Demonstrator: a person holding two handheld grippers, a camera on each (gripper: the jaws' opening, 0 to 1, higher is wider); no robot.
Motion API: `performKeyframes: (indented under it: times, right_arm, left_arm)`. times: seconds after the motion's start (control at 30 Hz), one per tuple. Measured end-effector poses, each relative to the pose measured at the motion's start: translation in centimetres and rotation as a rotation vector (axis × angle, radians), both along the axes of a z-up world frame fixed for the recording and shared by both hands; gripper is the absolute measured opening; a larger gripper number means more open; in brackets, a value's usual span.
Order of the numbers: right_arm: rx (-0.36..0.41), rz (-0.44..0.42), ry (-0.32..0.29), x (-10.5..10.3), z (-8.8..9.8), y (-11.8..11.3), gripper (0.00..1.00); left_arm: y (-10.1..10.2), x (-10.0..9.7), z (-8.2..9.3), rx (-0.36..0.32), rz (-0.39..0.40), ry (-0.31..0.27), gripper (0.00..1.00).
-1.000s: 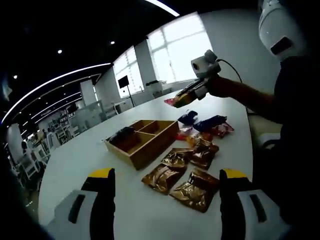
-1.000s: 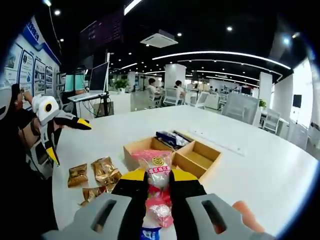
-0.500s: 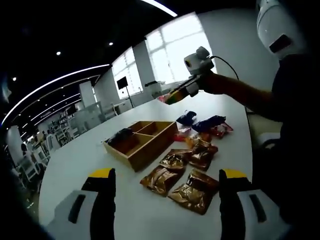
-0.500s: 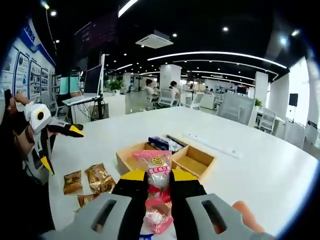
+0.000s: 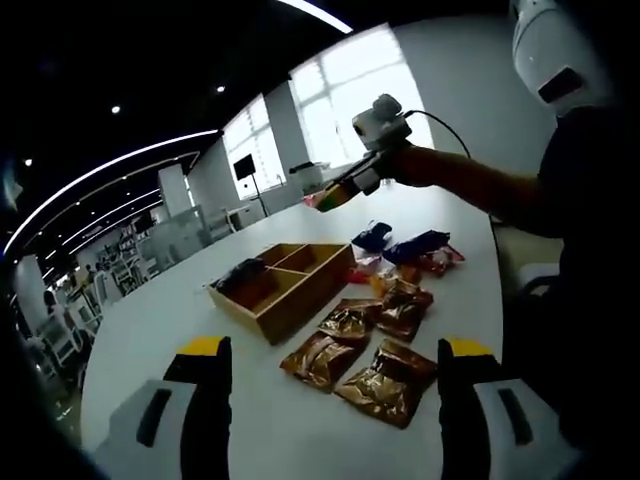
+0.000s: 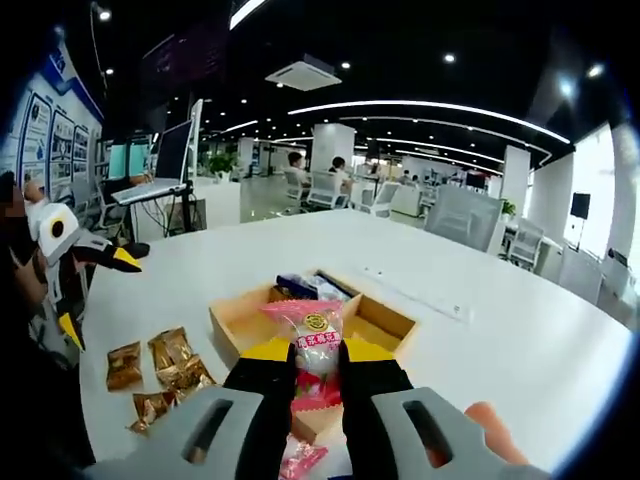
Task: Pick up the scattered marshmallows, QQ candies, Oreo cookies, and mixed nuts on the table and sort them into separate containers
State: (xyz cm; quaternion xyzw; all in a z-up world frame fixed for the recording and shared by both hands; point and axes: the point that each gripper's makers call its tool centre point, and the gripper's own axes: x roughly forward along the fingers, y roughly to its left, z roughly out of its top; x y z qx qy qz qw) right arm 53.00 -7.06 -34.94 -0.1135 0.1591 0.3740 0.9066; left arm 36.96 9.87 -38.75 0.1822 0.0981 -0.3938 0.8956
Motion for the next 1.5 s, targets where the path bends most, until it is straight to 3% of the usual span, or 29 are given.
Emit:
performKeyframes:
  times: [0.6,0.67,0.87,1.17,1.5]
  right_arm:
    - [-0.019,-0.035,0.003,4.4,-1.0,0.4,0.13]
    - [-0.06,-0.039,-0.024,5.2,-1.4,0.2,0.13]
    - [-0.091,-0.047,-0.036,7.0,-2.6,0.5,0.13]
    - [-0.1,-0.049,0.002,8.8,-4.3,1.4,0.14]
    - [-0.118,-0.091,0.026,9.9,-6.3,0.9,0.14]
  left_arm:
    - [-0.2,0.0,-0.1,0.022,-0.014,-0.01,0.88]
    - [-0.2,0.0,-0.3,0.026,-0.013,-0.007,0.88]
    - [0.0,0.0,-0.7,0.049,-0.01,-0.005,0.87]
    - [0.1,-0.1,-0.8,0.047,-0.009,-0.002,0.87]
    - [0.5,-0.2,-1.4,0.059,-0.006,0.004,0.86]
